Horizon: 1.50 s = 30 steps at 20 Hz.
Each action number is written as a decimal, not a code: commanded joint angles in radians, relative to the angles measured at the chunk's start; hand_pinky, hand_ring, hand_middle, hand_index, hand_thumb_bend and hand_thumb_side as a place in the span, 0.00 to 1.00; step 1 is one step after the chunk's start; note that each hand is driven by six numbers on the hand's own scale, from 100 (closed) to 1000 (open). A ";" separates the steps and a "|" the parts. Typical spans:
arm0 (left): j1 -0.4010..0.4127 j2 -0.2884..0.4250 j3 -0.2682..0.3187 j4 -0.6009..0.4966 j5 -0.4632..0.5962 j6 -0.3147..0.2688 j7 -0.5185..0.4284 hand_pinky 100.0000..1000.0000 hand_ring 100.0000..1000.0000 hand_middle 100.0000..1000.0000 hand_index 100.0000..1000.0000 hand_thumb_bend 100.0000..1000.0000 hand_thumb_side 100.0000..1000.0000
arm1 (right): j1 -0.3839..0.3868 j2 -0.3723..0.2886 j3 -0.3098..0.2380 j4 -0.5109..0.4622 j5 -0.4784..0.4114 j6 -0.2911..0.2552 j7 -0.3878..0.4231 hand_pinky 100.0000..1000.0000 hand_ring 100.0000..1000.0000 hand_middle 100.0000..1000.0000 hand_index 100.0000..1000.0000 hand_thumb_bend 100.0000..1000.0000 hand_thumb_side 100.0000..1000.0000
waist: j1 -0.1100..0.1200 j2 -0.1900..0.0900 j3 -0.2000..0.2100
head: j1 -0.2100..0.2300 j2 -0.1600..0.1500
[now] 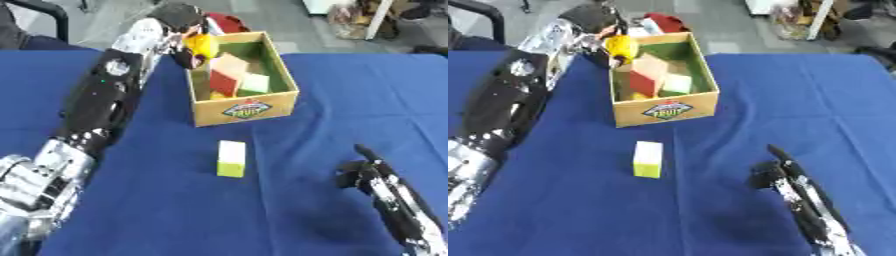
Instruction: Pick up objects on the table and place them in the box.
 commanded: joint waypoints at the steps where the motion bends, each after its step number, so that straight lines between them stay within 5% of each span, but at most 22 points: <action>1: -0.023 -0.008 0.024 0.028 -0.026 0.033 0.097 0.75 0.69 0.70 0.86 0.19 0.15 | -0.014 0.000 0.002 -0.021 -0.006 -0.001 0.002 0.61 0.62 0.63 1.00 0.00 0.76 | -0.013 0.001 -0.004 | 0.008 -0.015; 4: -0.020 -0.008 0.024 0.040 -0.017 0.048 0.126 0.82 0.80 0.83 0.96 0.31 0.16 | -0.013 0.000 0.002 -0.021 -0.006 -0.001 0.002 0.61 0.62 0.63 1.00 0.00 0.75 | -0.013 0.001 -0.004 | 0.008 -0.013; 8: -0.021 0.000 0.026 0.039 -0.011 0.072 0.137 0.90 0.88 0.94 1.00 0.26 0.42 | -0.012 0.000 0.001 -0.021 -0.006 -0.001 0.002 0.61 0.62 0.63 1.00 0.00 0.75 | -0.011 -0.004 -0.001 | 0.008 -0.013; 10: -0.021 0.007 0.030 0.028 0.006 0.079 0.151 0.90 0.87 0.94 1.00 0.22 0.45 | -0.012 -0.001 0.000 -0.020 -0.005 -0.001 0.002 0.61 0.62 0.63 1.00 0.00 0.75 | -0.010 -0.006 0.002 | 0.005 -0.014; 13: -0.022 0.028 0.029 -0.023 0.086 0.066 0.188 0.86 0.83 0.88 1.00 0.18 0.35 | -0.009 -0.004 -0.005 -0.020 -0.005 -0.001 -0.001 0.61 0.62 0.63 1.00 0.00 0.75 | -0.008 -0.010 0.011 | -0.006 -0.011; 14: -0.022 0.039 0.020 -0.054 0.129 0.044 0.197 0.81 0.76 0.78 0.95 0.11 0.13 | -0.008 -0.006 -0.006 -0.020 -0.005 -0.001 -0.002 0.61 0.62 0.63 1.00 0.00 0.74 | -0.007 -0.012 0.016 | -0.011 -0.010; 16: -0.013 0.077 -0.019 -0.131 0.246 -0.042 0.169 0.78 0.70 0.70 0.88 0.06 0.09 | -0.007 -0.009 -0.010 -0.020 -0.004 -0.001 -0.005 0.61 0.62 0.63 1.00 0.00 0.74 | -0.003 -0.016 0.027 | -0.022 -0.006; 22: 0.063 0.253 -0.211 -0.402 0.601 -0.313 -0.232 0.76 0.68 0.69 0.86 0.13 0.20 | -0.005 -0.018 -0.021 -0.024 -0.001 0.000 -0.013 0.61 0.62 0.63 1.00 0.00 0.72 | 0.011 -0.026 0.055 | -0.046 0.003; 27: 0.142 0.334 -0.396 -0.568 0.795 -0.331 -0.559 0.78 0.73 0.75 0.90 0.24 0.26 | -0.006 -0.021 -0.024 -0.025 0.000 0.001 -0.015 0.61 0.62 0.63 1.00 0.00 0.71 | 0.014 -0.032 0.064 | -0.048 0.009; 28: 0.150 0.328 -0.422 -0.577 0.813 -0.322 -0.597 0.80 0.75 0.79 0.93 0.23 0.40 | -0.006 -0.021 -0.024 -0.026 0.000 0.001 -0.015 0.61 0.62 0.63 1.00 0.00 0.71 | 0.013 -0.033 0.064 | -0.047 0.010; 30: 0.162 0.298 -0.465 -0.575 0.825 -0.308 -0.651 0.82 0.77 0.80 0.94 0.25 0.44 | -0.006 -0.019 -0.023 -0.025 -0.001 0.000 -0.014 0.61 0.61 0.63 1.00 0.00 0.71 | 0.011 -0.036 0.062 | -0.047 0.012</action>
